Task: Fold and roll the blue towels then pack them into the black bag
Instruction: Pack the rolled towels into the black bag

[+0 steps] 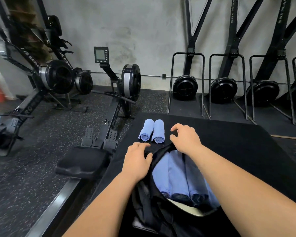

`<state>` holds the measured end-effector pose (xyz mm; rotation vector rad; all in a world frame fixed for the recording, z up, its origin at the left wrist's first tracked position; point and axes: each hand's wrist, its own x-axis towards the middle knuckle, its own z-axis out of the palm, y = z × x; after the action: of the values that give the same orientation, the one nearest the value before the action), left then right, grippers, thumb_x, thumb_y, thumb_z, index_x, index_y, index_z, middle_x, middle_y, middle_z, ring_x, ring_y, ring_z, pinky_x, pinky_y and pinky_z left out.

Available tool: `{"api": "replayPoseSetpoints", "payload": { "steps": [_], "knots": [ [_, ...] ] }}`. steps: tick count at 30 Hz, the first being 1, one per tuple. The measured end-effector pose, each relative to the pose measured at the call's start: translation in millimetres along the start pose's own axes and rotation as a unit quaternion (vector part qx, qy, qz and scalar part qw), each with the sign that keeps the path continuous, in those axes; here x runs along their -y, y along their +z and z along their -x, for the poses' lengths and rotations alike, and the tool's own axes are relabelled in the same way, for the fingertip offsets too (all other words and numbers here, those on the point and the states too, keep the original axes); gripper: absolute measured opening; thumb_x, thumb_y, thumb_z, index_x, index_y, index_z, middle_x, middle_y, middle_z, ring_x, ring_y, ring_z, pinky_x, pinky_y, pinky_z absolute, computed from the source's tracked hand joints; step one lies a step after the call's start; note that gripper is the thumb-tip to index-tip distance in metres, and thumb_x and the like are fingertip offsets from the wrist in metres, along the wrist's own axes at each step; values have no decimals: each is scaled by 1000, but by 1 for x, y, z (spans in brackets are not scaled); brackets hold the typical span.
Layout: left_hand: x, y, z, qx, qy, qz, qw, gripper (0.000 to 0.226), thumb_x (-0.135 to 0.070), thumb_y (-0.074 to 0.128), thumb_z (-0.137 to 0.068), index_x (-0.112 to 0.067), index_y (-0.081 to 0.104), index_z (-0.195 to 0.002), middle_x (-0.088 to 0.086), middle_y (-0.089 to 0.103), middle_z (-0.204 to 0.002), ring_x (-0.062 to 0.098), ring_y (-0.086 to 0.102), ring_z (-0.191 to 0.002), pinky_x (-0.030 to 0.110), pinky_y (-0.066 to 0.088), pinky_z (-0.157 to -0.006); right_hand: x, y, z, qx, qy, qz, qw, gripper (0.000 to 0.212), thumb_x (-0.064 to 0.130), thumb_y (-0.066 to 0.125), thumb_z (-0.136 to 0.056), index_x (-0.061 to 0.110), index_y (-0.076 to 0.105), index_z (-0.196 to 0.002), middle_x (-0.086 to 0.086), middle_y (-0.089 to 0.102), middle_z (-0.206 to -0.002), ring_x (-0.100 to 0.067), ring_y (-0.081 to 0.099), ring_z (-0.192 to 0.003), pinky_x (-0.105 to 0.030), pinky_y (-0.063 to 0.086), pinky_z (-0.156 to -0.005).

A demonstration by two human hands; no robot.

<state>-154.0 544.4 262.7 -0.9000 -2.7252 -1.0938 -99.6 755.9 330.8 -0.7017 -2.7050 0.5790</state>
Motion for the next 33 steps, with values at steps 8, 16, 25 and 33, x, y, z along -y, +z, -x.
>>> {"api": "replayPoseSetpoints", "payload": {
  "steps": [8,16,25,33],
  "knots": [
    [40,20,-39,28,-48,19,998,39,-44,52,-107,-26,60,-140,-1,55,-141,23,47,-132,41,41,-111,7,44,-57,71,-33,63,995,36,32,59,-96,34,60,-132,-4,62,-128,-29,54,-120,-36,42,-81],
    [63,58,-47,48,-105,120,986,45,-58,47,-104,-30,63,-136,-9,61,-132,12,54,-126,39,44,-110,17,84,-106,221,-35,133,965,58,43,59,-98,38,43,-153,-7,58,-144,-31,57,-126,-41,51,-98],
    [71,77,-46,19,-134,100,986,41,-60,47,-104,-37,64,-133,-15,60,-135,10,51,-130,37,41,-109,-2,128,-114,250,-9,130,959,66,55,62,-95,44,37,-154,-11,49,-144,-34,49,-131,-45,48,-102],
    [65,57,-48,81,-182,193,961,40,-62,46,-104,-37,64,-129,-15,59,-133,9,51,-129,34,38,-110,1,101,-100,155,-47,96,982,44,49,62,-94,42,59,-138,-6,63,-129,-31,54,-121,-40,49,-94]
  ]
}}
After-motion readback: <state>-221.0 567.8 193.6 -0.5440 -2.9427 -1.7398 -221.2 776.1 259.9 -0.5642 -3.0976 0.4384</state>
